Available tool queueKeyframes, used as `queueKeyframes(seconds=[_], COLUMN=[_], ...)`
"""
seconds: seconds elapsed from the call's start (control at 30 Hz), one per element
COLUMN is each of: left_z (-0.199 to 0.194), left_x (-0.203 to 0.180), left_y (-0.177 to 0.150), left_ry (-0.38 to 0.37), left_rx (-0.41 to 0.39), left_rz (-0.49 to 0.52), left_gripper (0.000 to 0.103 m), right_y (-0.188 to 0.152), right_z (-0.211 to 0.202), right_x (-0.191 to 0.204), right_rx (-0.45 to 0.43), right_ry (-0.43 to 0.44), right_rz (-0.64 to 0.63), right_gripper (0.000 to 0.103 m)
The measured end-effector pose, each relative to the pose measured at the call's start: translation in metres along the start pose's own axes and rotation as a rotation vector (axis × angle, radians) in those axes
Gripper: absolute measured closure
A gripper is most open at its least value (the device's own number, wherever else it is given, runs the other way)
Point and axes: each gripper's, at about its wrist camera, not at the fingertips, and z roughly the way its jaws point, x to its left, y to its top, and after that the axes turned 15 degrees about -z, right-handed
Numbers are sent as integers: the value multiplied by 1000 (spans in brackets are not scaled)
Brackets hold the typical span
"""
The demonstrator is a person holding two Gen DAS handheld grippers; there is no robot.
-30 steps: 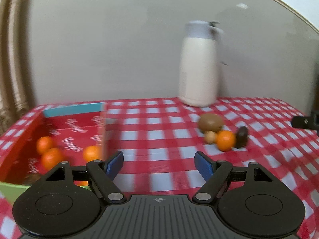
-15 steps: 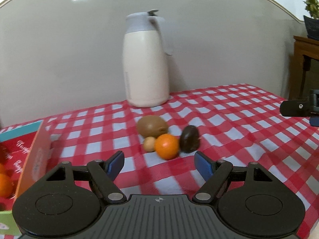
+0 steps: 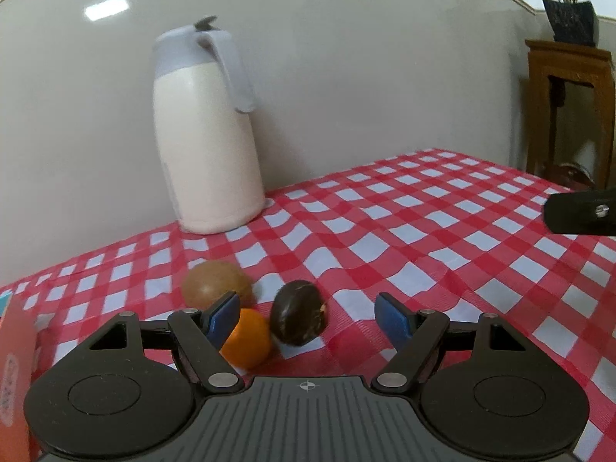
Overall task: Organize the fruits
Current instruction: 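Close the left tool on the dark passion fruit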
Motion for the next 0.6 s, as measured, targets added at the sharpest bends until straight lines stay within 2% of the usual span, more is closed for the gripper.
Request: queueKeyframes(seconds=[0.3,0.47,0.6], left_z=[19,25,28], left_x=[-11,-17,-20], left_y=[2,-2,-4], left_ry=[-5,-12,-13], left_rx=[23,42,44], left_rz=[17,18,15], left_gripper=[26,26,26], right_y=[-5,-7,-10], right_z=[-2,-5,-4], right_x=[-20,-28,-37], right_rx=[5,2,19], right_ry=[-62,-167,-181], right_rz=[38,37,58], right_gripper=[0,0,0])
